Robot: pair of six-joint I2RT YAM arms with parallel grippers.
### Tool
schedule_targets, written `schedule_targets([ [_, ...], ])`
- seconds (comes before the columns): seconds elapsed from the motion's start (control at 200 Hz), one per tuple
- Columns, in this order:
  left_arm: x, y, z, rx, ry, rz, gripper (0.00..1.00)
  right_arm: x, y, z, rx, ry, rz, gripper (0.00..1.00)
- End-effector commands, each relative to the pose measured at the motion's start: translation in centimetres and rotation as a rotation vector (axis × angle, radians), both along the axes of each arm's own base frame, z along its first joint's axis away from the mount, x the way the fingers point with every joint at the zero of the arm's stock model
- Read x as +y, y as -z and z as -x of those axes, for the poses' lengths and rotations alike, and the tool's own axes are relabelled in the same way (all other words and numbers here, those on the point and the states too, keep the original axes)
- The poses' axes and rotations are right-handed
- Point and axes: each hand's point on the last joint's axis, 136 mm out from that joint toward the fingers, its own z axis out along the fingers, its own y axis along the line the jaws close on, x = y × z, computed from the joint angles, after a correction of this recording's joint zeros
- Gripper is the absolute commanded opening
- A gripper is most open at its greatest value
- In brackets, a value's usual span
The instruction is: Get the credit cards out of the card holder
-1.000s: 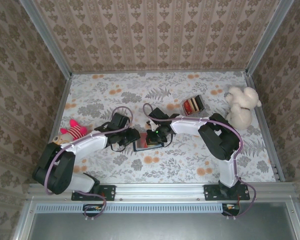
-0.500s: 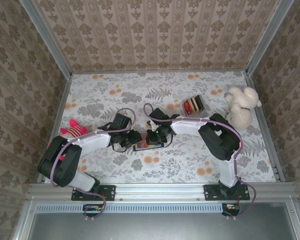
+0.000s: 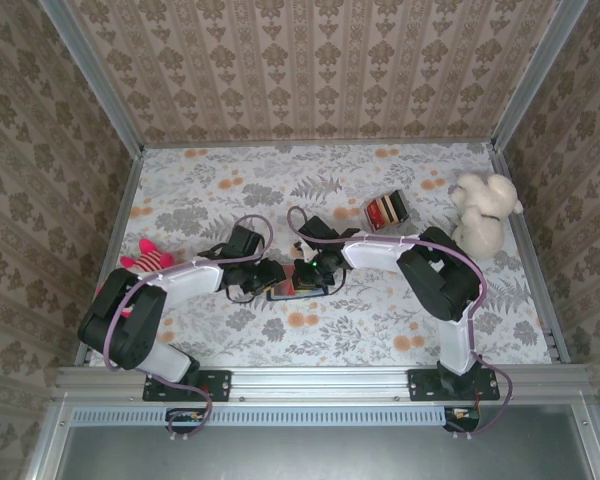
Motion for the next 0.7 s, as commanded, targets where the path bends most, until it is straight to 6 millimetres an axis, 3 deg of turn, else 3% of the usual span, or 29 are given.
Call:
schedule_targets([
  [0.0,1.1,0.1,0.5,0.005,0.009,-0.059,0.38,-2.0,1.7,0.5,0.019,0.037,0.085,0.00],
  [0.59,-0.1,1.3,0.8,0.043,0.043,-0.019,0.36,-1.7,1.4,0.4,0.025,0.036,0.056,0.00],
  [0.695,-0.3,1.4,0.9,0.048,0.050,-0.013,0.36,-1.0,1.0,0.5,0.025,0.019,0.007,0.06],
])
